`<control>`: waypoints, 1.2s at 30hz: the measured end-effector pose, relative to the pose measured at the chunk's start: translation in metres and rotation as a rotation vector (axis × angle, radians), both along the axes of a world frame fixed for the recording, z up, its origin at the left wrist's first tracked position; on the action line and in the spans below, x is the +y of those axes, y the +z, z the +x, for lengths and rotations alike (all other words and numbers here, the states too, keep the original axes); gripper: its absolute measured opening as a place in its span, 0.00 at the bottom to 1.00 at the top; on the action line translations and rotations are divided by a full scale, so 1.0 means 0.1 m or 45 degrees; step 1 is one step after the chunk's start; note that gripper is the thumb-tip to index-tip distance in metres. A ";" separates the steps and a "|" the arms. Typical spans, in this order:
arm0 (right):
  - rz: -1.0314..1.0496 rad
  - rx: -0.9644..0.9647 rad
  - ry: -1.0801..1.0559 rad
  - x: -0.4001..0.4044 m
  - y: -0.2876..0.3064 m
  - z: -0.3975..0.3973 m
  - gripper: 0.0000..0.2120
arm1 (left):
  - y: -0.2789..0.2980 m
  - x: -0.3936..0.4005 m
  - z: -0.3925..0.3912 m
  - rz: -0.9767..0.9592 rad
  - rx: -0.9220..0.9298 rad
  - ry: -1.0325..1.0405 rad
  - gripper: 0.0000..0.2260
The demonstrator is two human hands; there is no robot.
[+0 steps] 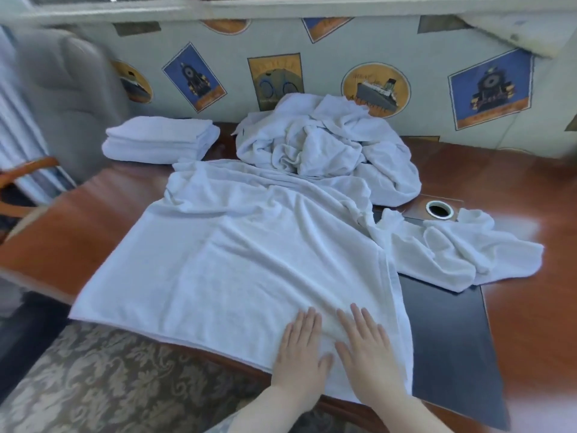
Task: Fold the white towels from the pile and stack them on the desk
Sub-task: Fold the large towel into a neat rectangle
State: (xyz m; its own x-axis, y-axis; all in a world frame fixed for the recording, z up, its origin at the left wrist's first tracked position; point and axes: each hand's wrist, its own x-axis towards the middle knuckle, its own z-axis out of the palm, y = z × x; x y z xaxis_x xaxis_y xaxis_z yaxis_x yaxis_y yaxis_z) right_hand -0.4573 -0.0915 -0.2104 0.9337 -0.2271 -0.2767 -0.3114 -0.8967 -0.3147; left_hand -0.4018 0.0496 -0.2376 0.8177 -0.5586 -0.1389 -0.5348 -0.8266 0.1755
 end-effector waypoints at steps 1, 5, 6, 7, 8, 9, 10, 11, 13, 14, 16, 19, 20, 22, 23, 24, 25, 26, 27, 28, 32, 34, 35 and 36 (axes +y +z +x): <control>-0.041 0.042 -0.010 0.00 -0.07 -0.03 0.29 | 0.03 0.11 0.06 0.022 0.010 0.041 0.36; -0.144 0.085 -0.328 0.09 -0.09 0.00 0.35 | -0.09 0.65 0.45 0.143 0.208 0.212 0.32; -0.131 0.065 -0.397 0.20 -0.06 0.08 0.35 | -0.10 0.77 0.56 0.146 0.189 0.253 0.31; -0.104 0.031 -0.420 0.33 -0.03 0.19 0.35 | -0.10 0.87 0.67 0.128 0.182 0.293 0.31; -0.085 -0.003 -0.396 0.48 0.00 0.31 0.36 | -0.08 0.95 0.78 0.111 0.189 0.319 0.31; -0.080 -0.017 -0.336 0.63 0.02 0.45 0.37 | -0.07 1.04 0.89 0.110 0.185 0.328 0.31; -0.079 -0.021 -0.270 0.78 0.03 0.60 0.37 | -0.07 1.14 1.01 0.121 0.180 0.323 0.31; -0.071 -0.021 -0.215 0.92 0.03 0.76 0.36 | -0.08 1.24 1.14 0.129 0.178 0.313 0.31; -0.014 -0.027 -0.167 1.22 0.02 1.12 0.33 | -0.07 1.48 1.42 0.125 0.163 0.290 0.30; 0.028 -0.030 -0.152 1.40 0.02 1.31 0.32 | -0.06 1.62 1.56 0.117 0.164 0.268 0.30; 0.113 -0.056 -0.139 1.77 0.01 1.67 0.30 | -0.03 1.92 1.84 0.106 0.172 0.178 0.30; 0.189 -0.088 -0.158 2.32 0.01 2.18 0.29 | -0.03 2.39 2.29 0.133 0.183 0.024 0.29; 0.209 -0.096 -0.156 2.47 0.01 2.33 0.29 | -0.03 2.54 2.45 0.131 0.192 0.026 0.29; 0.236 -0.092 -0.131 2.72 0.00 2.56 0.28 | 0.00 2.82 2.77 0.126 0.195 0.108 0.29; 0.236 -0.084 -0.123 2.82 -0.01 2.64 0.27 | 0.01 2.95 2.92 0.135 0.194 0.142 0.29; 0.223 -0.076 -0.125 2.90 -0.01 2.69 0.26 | 0.03 3.05 3.05 0.147 0.181 0.156 0.28; 0.203 -0.075 -0.137 2.95 -0.02 2.73 0.26 | 0.05 3.12 3.18 0.156 0.157 0.157 0.28; 0.182 -0.085 -0.149 2.99 -0.02 2.76 0.25 | 0.06 3.16 3.30 0.139 0.126 0.152 0.28; 0.167 -0.106 -0.148 3.02 -0.03 2.80 0.25 | 0.09 3.16 3.42 0.094 0.092 0.145 0.28; 0.164 -0.130 -0.128 3.05 -0.02 2.86 0.25 | 0.12 3.13 3.55 0.025 0.055 0.140 0.27; 0.231 -0.151 0.112 3.21 -0.02 3.14 0.25 | 0.31 2.91 4.10 -0.291 0.012 0.344 0.22; 0.297 -0.136 0.172 3.31 -0.04 3.27 0.25 | 0.43 2.80 4.42 -0.440 0.123 0.538 0.18; 0.324 -0.135 0.148 3.34 -0.05 3.36 0.25 | 0.48 2.74 4.59 -0.478 0.174 0.586 0.16; 0.342 -0.145 0.122 3.36 -0.05 3.46 0.24 | 0.51 2.67 4.76 -0.487 0.230 0.599 0.14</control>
